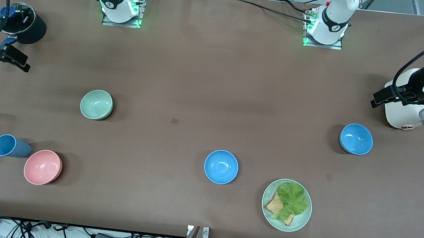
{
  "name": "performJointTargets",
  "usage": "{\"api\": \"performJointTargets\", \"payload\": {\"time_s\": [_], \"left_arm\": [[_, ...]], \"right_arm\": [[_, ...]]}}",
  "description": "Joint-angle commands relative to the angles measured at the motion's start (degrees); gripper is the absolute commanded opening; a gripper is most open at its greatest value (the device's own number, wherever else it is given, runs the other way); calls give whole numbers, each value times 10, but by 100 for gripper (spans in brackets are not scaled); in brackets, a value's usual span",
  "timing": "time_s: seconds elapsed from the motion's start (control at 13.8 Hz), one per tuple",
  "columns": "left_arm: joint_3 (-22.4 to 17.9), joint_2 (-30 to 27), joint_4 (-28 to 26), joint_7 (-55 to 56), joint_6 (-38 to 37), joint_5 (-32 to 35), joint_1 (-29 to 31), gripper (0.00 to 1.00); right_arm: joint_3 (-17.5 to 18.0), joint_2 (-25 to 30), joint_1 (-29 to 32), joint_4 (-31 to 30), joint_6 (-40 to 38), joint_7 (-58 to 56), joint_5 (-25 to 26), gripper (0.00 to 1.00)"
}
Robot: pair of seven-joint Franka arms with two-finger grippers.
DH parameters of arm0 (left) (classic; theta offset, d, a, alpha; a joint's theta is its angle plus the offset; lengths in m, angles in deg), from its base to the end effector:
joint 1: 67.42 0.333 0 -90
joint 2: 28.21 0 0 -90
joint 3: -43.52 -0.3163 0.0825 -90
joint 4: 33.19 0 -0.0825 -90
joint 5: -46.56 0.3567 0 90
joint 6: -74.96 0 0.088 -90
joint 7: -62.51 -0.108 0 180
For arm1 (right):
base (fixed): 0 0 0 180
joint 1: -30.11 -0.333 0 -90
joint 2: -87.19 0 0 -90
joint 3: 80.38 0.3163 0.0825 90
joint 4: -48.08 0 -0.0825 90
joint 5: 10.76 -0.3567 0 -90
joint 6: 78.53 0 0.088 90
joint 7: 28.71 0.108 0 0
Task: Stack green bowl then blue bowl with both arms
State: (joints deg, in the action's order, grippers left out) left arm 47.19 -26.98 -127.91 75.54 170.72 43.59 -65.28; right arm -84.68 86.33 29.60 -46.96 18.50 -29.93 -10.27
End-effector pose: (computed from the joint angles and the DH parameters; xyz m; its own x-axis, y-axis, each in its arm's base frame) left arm 0.5399 -0.0192 0.5844 0.9788 0.2042 -0.0153 0.2047 -0.9775 0.0508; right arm 0.5394 -0.0363 0.5872 0.9989 -0.0438 0.0195 -0.0440 -0.9990 0.0101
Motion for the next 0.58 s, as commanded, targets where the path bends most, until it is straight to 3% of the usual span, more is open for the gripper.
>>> {"api": "performJointTargets", "payload": {"time_s": [0.0,0.51], "left_arm": [[2,4,16,2,-8,7,-3,100],[1,5,16,2,-13,5,1,100]], "right_arm": [[-1,6,0,-3,-15,-12,6,100],[-1,-101,-1,-2,10,-12,7,100]]}}
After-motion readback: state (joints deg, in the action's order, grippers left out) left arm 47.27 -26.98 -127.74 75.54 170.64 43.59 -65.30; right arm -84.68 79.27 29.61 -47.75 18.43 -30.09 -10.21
